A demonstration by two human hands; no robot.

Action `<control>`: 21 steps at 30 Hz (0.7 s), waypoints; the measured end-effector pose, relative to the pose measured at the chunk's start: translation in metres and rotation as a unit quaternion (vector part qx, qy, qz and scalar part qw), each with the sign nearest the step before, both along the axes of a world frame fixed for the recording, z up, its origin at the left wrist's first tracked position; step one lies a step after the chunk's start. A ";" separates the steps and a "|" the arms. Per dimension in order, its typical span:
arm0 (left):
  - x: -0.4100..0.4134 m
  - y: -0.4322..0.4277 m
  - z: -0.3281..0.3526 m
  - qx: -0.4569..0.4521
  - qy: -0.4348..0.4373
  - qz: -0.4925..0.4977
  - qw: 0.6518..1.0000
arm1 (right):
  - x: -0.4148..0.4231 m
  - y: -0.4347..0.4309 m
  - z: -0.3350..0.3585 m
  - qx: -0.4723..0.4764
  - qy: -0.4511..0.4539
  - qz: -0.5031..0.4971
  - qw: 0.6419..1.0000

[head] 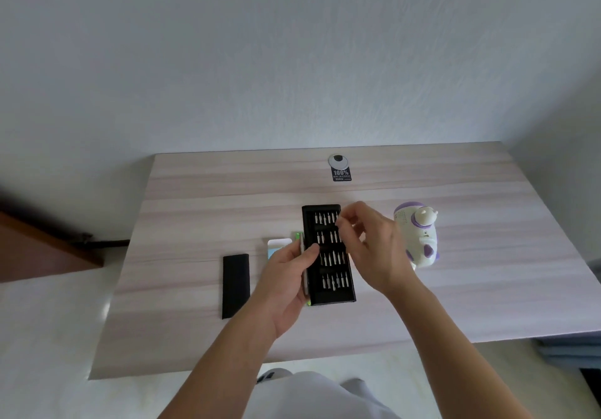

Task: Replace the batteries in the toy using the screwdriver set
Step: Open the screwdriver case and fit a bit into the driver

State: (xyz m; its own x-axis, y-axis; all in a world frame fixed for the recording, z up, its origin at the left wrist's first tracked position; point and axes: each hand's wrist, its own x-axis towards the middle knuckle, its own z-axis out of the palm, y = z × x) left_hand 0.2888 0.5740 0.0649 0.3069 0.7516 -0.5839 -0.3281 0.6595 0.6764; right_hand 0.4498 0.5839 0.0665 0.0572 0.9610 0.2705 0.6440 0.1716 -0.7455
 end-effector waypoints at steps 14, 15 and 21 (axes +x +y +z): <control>-0.091 0.006 -0.056 -0.050 0.060 0.131 0.988 | -0.089 0.014 -0.052 -0.265 0.336 -0.070 0.901; -0.097 0.006 -0.063 -0.054 0.067 0.132 0.987 | -0.096 0.013 -0.062 -0.280 0.360 -0.090 0.885; -0.129 0.010 -0.099 -0.084 0.100 0.133 0.983 | -0.142 0.008 -0.104 -0.356 0.410 -0.138 0.828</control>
State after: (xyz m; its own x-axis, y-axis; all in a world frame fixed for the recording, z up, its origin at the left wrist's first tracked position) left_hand 0.1600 0.5838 -0.0341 -0.0201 0.6776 -0.7351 -0.3756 0.6763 0.6337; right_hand 0.3078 0.5915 -0.0370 0.1845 0.7801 -0.5978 -0.1878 -0.5690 -0.8006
